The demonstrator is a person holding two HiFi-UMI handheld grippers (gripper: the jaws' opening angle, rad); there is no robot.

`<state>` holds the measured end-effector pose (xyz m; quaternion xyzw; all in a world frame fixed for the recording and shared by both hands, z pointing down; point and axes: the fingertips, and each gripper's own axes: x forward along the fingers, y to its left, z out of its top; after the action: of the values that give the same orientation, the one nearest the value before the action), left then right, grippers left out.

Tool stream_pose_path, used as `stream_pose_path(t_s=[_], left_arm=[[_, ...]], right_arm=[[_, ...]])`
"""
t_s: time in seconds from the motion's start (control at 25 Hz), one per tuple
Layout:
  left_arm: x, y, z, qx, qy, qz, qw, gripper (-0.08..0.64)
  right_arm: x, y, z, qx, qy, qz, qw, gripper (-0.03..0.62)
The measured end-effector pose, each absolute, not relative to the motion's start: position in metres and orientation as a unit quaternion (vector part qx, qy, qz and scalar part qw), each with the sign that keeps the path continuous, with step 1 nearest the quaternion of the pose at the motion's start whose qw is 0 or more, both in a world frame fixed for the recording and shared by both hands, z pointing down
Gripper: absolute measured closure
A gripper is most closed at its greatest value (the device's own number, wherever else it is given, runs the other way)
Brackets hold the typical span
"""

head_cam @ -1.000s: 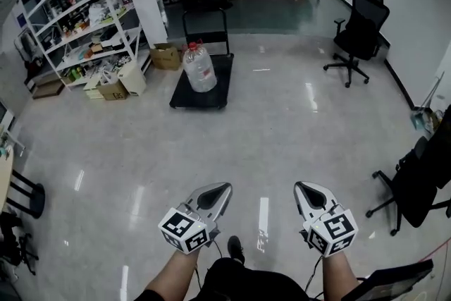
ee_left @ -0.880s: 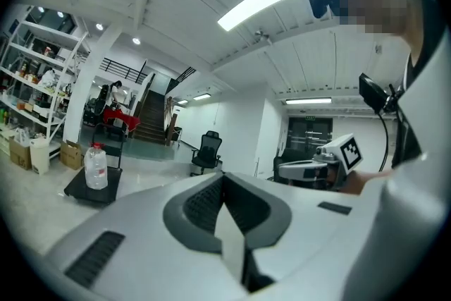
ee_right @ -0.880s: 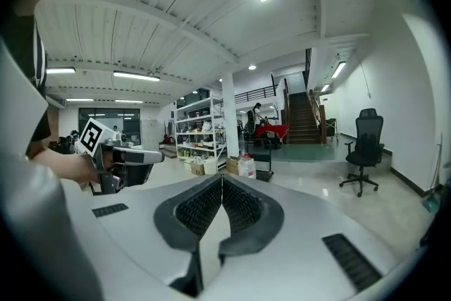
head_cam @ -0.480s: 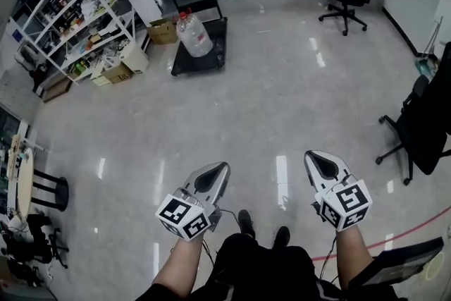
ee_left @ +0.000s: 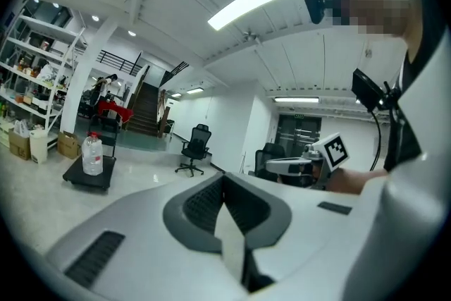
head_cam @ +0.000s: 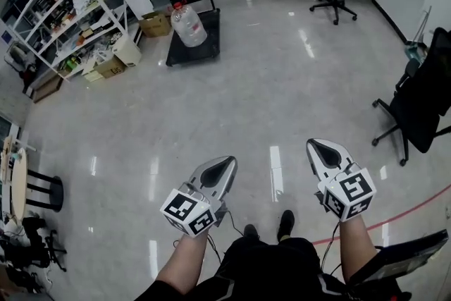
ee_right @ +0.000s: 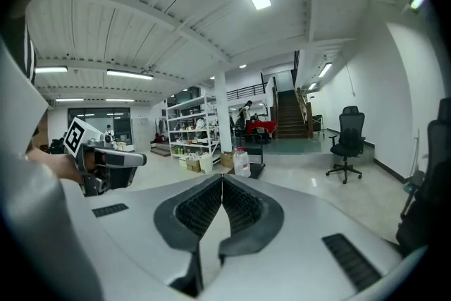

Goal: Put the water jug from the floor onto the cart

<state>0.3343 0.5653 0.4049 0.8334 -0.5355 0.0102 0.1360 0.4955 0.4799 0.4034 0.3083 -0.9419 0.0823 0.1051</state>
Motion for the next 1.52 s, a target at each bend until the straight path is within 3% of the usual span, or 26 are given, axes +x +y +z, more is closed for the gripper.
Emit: stream_pose_path(t_s=[0.32, 0.96, 1.52], left_arm=[[0.285, 0.62, 0.41, 0.842, -0.522, 0.005, 0.139, 0.558], [0.32, 0.642, 0.343, 0.838, -0.541, -0.01, 0.068, 0.558], [0.358, 0.644, 0.331, 0.841, -0.538, -0.001, 0.054, 0.558]], right_arm=[[0.459, 0.548, 0.396, 0.325, -0.935, 0.086, 0.115, 0.589], [0.484, 0.571, 0.34, 0.331, -0.939, 0.061, 0.07, 0.591], [0.509, 0.57, 0.331, 0.314, -0.946, 0.05, 0.057, 0.591]])
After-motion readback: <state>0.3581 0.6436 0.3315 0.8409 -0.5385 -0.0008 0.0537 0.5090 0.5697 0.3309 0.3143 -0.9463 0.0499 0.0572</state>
